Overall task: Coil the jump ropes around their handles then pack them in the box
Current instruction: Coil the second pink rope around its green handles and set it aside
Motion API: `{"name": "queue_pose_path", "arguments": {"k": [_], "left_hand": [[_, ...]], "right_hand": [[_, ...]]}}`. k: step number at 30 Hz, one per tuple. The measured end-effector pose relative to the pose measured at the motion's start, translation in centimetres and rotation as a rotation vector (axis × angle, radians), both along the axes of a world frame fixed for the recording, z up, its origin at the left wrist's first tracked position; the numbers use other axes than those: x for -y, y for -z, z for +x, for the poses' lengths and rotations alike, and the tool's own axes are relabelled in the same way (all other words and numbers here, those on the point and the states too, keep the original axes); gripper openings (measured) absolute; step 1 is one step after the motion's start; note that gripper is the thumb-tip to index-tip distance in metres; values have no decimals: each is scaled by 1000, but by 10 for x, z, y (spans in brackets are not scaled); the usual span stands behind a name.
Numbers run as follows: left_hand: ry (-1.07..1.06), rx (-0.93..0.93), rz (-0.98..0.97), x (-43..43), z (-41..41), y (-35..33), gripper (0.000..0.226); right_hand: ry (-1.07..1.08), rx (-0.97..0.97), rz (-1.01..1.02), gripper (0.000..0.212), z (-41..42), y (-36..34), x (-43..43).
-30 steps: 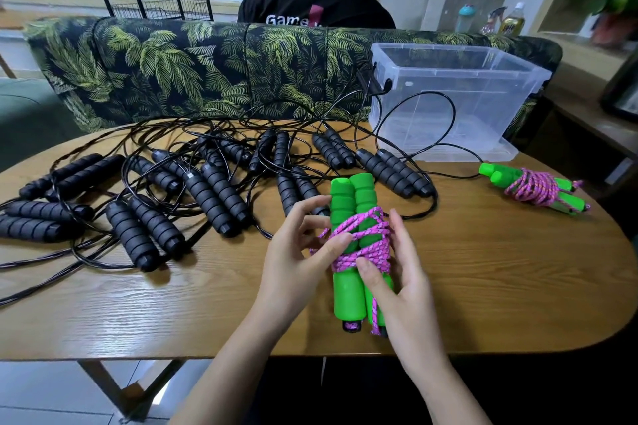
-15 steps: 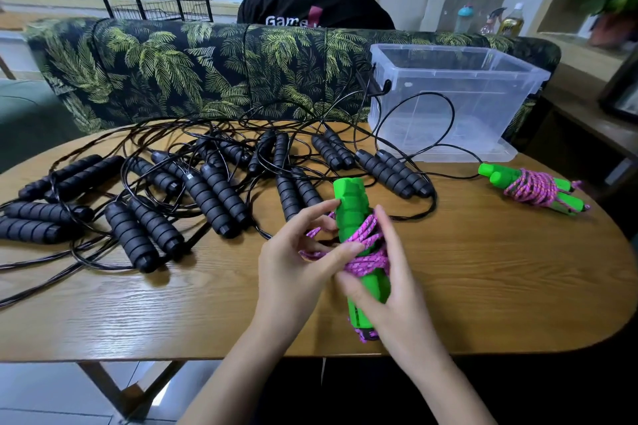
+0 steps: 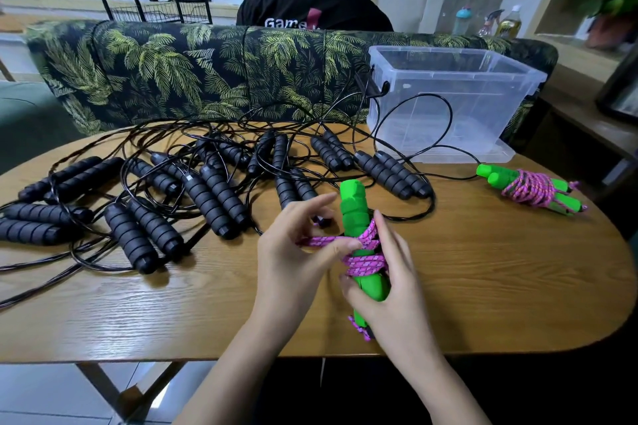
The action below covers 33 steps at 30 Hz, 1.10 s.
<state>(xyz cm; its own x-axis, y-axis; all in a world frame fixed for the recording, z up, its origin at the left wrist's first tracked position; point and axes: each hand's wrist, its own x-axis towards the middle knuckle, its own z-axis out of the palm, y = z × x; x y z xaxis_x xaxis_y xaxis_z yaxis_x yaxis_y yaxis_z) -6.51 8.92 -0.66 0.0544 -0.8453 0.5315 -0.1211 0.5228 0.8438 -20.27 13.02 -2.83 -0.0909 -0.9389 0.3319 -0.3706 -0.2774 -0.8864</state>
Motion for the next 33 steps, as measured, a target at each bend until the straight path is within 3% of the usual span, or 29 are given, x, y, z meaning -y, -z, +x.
{"name": "queue_pose_path", "arguments": {"k": [4,11,14,19,25,27,31,33], "left_hand": [[14,-95,149,0,-1,-3,65],[251,-148,454,0,-3,-8,76],[254,-177,456,-2,-5,-9,62],[119,-175,437,0,-9,-2,70],[122,-128,418,5,4,2,55],[116,-122,425,5,4,4,56],[52,-139,380,7,-1,5,52],[64,-123,354,8,0,4,49]], "right_hand": [[-84,127,58,86,1,-8,-4],[-222,321,109,80,-1,-7,-9],[-241,313,102,78,-1,-4,-9],[-81,44,-114,71,3,-3,-4],[-189,455,42,56,-7,-10,-3],[-189,424,63,54,-5,-9,-3],[-48,170,-41,60,-3,-5,1],[-98,311,11,58,-4,-7,2]]}}
